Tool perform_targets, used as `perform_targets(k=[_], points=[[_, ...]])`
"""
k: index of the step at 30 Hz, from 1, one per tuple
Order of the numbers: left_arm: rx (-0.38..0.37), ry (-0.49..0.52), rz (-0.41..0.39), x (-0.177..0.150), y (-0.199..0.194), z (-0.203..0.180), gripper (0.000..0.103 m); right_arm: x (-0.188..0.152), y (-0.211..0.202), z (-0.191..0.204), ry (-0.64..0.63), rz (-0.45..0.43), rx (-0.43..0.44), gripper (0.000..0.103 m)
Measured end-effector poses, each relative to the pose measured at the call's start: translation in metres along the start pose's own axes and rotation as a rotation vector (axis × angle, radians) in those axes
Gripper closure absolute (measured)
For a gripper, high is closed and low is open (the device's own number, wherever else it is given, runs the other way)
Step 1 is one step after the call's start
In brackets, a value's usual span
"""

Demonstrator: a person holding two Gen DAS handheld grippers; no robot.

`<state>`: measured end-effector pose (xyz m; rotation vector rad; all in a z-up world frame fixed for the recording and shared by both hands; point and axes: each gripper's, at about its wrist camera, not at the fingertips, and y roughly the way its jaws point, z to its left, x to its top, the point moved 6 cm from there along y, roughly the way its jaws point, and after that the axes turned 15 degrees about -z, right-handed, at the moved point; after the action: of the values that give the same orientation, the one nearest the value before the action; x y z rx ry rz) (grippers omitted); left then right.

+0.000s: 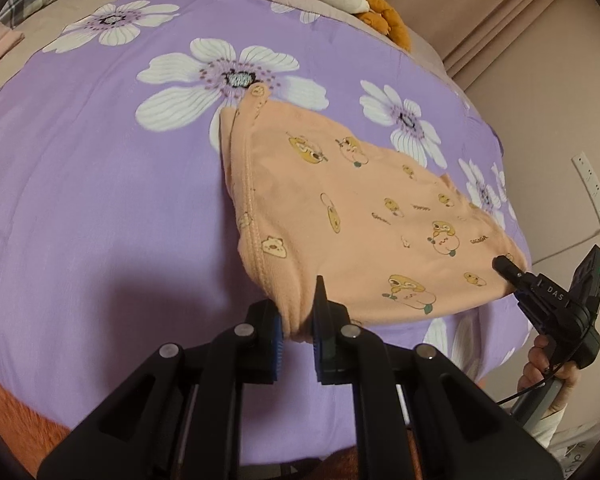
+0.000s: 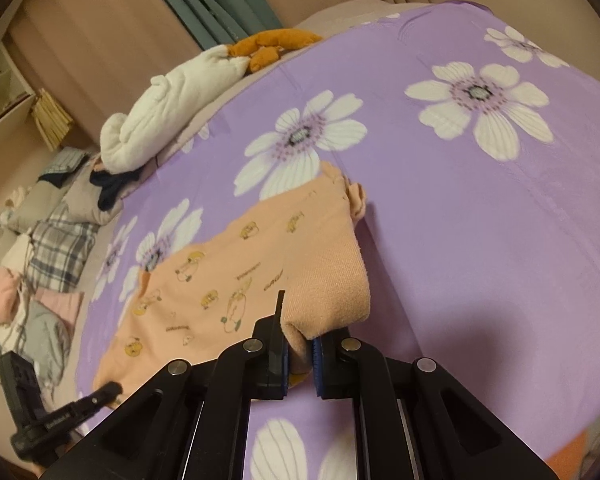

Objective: Fold small clothes

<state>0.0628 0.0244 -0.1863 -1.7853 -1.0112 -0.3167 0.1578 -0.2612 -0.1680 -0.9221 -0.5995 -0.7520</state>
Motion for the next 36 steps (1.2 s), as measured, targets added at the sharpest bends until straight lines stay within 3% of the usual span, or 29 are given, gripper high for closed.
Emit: perform_targets(k=[14,22,28,36], points=[[0.072,0.025,0.066,-0.031,0.018,0.014,0.089,-0.044,0.008,-0.036,0.037,0.093,-0.120,0.093],[0.079,0.002,0.072,-0.031,0.018,0.017,0.085,-0.051,0.012,-0.043,0.038,0.118,-0.128,0.093],[0.087,0.008,0.074,-0.024,0.008,0.016,0.081,-0.052,0.008,-0.045,0.035,0.118,-0.139,0.093],[0.121,0.034,-0.022,0.014,-0.008,0.020,0.073,-0.052,0.005,-0.048,0.056,0.112,-0.144,0.093]])
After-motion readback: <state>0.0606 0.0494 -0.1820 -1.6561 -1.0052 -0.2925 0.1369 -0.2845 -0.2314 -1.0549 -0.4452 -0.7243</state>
